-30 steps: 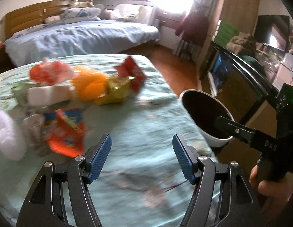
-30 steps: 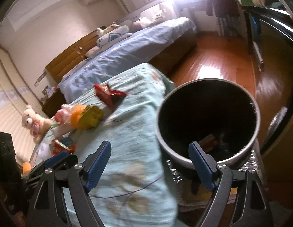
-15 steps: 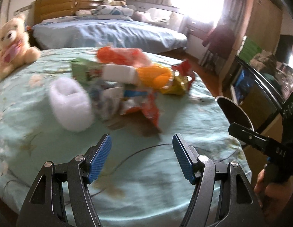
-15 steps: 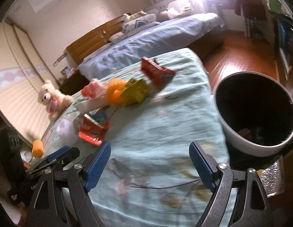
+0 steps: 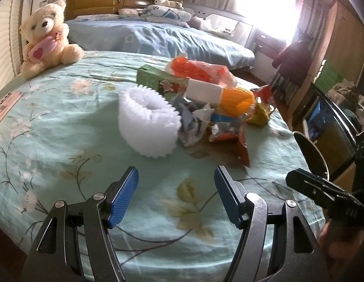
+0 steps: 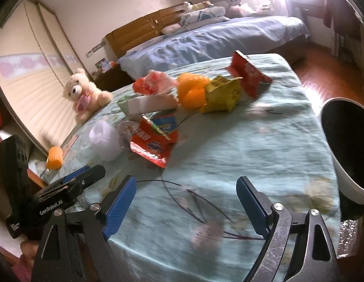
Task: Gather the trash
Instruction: 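Grasp the white foam net sleeve with the left gripper while the right grasps the orange wrapper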
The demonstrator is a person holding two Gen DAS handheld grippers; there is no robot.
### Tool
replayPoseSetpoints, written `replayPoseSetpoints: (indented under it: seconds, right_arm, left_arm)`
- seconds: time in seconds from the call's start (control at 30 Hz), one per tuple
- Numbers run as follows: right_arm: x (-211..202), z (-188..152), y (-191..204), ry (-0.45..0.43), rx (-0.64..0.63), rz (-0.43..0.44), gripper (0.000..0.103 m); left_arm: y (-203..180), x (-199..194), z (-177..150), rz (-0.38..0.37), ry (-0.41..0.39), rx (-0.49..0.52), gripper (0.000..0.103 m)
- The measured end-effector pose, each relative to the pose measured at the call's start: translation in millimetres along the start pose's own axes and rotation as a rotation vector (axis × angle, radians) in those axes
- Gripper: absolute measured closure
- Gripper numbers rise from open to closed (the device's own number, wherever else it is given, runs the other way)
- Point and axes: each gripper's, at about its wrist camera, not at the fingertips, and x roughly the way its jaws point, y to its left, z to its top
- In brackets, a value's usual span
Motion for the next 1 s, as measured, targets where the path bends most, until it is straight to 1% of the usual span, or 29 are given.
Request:
replayPoseSetpoints:
  seconds: [0.37, 0.63, 0.8, 0.83, 0.87, 0.9, 0.97, 1.0]
  right_arm:
    - [35.0, 7.9, 26.4, 0.056, -0.084, 0.013, 0.015]
    - [59.4, 24.1, 35.7, 0.077, -0.110, 0.005, 0.015]
    - [69.8, 32.2, 39.7, 0.073, -0.142, -0.032, 0.016]
    - [71.4, 33.4, 40.5, 0.071, -0.145, -0.040, 0.021]
    - [72.8, 34.3, 40.3, 0.071, -0.146, -0.048, 0.034]
    - [74.0, 34.9, 39.7, 0.074, -0.144, -0.052, 0.041]
    - [77.9, 35.3, 36.3, 0.092, -0.127, -0.059, 0.078]
    - [78.1, 34.8, 33.5, 0.095, -0.117, -0.062, 0.081]
  left_arm:
    - [16.9, 10.8, 11.5, 0.025, 0.018, -0.015, 0.035]
    - [28.3, 24.9, 28.7, 0.043, 0.020, -0.021, 0.034]
    - [26.4, 32.8, 34.1, 0.049, 0.012, 0.001, 0.035]
    - [25.1, 33.9, 34.4, 0.053, 0.009, 0.008, 0.036]
    - [23.8, 34.8, 34.6, 0.051, 0.007, 0.012, 0.044]
    - [22.8, 36.1, 34.6, 0.041, 0.011, 0.014, 0.049]
    - [20.7, 39.0, 34.9, 0.022, 0.024, 0.019, 0.066]
    - [18.9, 38.7, 34.6, 0.018, 0.022, 0.025, 0.069]
